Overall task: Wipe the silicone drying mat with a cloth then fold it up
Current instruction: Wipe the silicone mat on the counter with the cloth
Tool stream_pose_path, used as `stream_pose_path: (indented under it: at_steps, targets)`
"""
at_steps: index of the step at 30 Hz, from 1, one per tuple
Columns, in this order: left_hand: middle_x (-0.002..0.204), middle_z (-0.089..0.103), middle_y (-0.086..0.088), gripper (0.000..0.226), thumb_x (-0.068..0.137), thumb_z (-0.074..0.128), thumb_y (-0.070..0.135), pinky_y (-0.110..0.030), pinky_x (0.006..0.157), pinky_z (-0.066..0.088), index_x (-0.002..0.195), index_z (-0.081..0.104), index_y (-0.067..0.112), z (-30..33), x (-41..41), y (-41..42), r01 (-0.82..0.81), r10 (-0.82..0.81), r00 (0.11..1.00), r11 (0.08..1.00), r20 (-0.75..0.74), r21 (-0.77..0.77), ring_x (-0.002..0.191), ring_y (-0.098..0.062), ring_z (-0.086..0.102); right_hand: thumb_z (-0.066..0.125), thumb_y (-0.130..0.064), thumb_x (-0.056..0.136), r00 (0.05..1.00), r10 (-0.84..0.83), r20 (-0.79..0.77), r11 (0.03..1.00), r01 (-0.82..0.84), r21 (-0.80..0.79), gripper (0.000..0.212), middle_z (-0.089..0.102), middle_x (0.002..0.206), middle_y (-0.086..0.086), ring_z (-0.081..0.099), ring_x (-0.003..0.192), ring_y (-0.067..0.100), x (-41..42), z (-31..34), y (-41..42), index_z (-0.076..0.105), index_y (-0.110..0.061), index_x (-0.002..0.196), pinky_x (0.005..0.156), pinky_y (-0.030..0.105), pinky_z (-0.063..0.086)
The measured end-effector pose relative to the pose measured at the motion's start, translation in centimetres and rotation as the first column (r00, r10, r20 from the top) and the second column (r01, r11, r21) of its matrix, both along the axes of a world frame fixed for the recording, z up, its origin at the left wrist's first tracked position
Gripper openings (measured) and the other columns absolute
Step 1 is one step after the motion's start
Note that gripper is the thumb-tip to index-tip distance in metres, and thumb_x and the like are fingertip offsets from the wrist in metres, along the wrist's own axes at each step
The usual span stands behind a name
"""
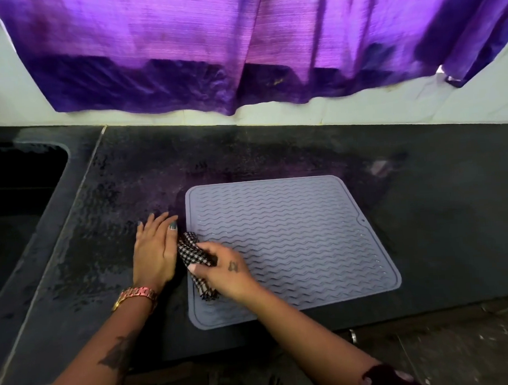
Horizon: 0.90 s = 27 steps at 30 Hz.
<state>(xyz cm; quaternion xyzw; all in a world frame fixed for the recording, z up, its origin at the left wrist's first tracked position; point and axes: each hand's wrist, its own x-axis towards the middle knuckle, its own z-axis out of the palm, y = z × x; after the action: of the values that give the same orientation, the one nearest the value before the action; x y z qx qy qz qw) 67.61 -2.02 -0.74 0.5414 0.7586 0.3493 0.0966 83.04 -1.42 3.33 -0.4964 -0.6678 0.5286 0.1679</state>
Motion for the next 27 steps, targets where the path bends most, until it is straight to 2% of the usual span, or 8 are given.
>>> stream_pose_path:
  at_steps: [3,7,9,11,13,17,22,27]
  targets:
    - [0.139,0.049,-0.014,0.056,0.090,0.028,0.038,-0.044,0.118,0.010,0.127,0.057,0.007,-0.2,0.0,0.1,0.009,-0.011,0.999,0.999,-0.043,-0.047,0.138,-0.031,0.031,0.063,-0.004,0.084,0.910,-0.225,-0.347,0.930,0.094,-0.357,0.031,0.068,0.101,0.005,0.066,0.083,0.012,4.1,0.2,0.2,0.063,-0.012,0.113,0.075,0.023,0.054]
    - [0.142,0.047,-0.014,0.062,0.086,0.032,0.045,-0.042,0.119,0.009,0.131,0.053,0.008,-0.5,0.0,0.2,0.009,-0.027,0.988,0.993,-0.149,-0.122,0.139,-0.032,0.029,0.061,0.003,0.082,0.802,-0.447,-0.395,0.887,0.339,-0.315,0.034,0.073,0.090,-0.003,0.068,0.076,0.006,12.8,0.9,1.1,0.063,-0.014,0.112,0.065,0.018,0.054]
    - [0.143,0.045,-0.014,0.064,0.085,0.032,0.047,-0.042,0.119,0.009,0.133,0.052,0.009,-0.6,0.0,0.2,0.006,-0.033,0.983,0.989,-0.178,-0.145,0.140,-0.031,0.028,0.063,0.001,0.082,0.827,-0.475,-0.301,0.878,0.469,-0.097,0.035,0.071,0.097,-0.002,0.067,0.079,0.007,17.6,1.5,1.7,0.064,-0.026,0.104,0.062,0.015,0.053]
    - [0.144,0.044,-0.013,0.065,0.085,0.032,0.048,-0.042,0.119,0.008,0.134,0.051,0.009,-0.7,0.0,0.1,0.007,-0.040,0.978,0.987,-0.204,-0.160,0.140,-0.031,0.027,0.066,-0.002,0.081,0.826,-0.560,-0.065,0.786,0.555,0.272,0.035,0.068,0.104,0.003,0.063,0.084,0.011,22.1,1.9,2.6,0.063,-0.025,0.107,0.064,0.011,0.050]
    - [0.144,0.044,-0.013,0.064,0.085,0.032,0.047,-0.042,0.119,0.008,0.133,0.052,0.010,-0.6,0.1,0.0,0.014,-0.049,0.975,0.987,-0.219,-0.159,0.140,-0.031,0.027,0.068,-0.005,0.080,0.740,-0.644,0.193,0.694,0.459,0.555,0.038,0.068,0.108,0.009,0.061,0.092,0.020,25.7,1.8,3.2,0.063,-0.017,0.115,0.073,0.018,0.046]
    - [0.143,0.045,-0.013,0.061,0.085,0.032,0.045,-0.041,0.119,0.007,0.131,0.055,0.011,-0.4,0.3,-0.1,0.037,-0.074,0.972,0.986,-0.222,-0.164,0.140,-0.032,0.027,0.062,-0.006,0.083,0.607,-0.638,0.474,0.738,0.305,0.602,0.041,0.062,0.117,0.018,0.055,0.101,0.039,27.5,0.4,2.5,0.057,-0.010,0.123,0.086,0.041,0.045]
    - [0.141,0.048,-0.013,0.057,0.085,0.034,0.041,-0.042,0.119,0.008,0.127,0.058,0.012,-0.3,0.4,-0.2,0.046,-0.076,0.976,0.988,-0.203,-0.148,0.140,-0.032,0.028,0.063,-0.010,0.082,0.598,-0.622,0.506,0.734,0.221,0.642,0.041,0.059,0.118,0.014,0.053,0.096,0.036,25.5,-0.3,1.1,0.057,-0.014,0.122,0.079,0.039,0.044]
    - [0.141,0.047,-0.013,0.056,0.086,0.034,0.040,-0.043,0.119,0.008,0.128,0.058,0.012,-0.3,0.4,-0.2,0.054,-0.086,0.976,0.986,-0.202,-0.157,0.140,-0.033,0.028,0.063,-0.017,0.083,0.674,-0.571,0.468,0.753,0.204,0.625,0.039,0.059,0.116,0.010,0.055,0.103,0.030,21.4,0.2,-0.6,0.056,-0.013,0.121,0.081,0.036,0.045]
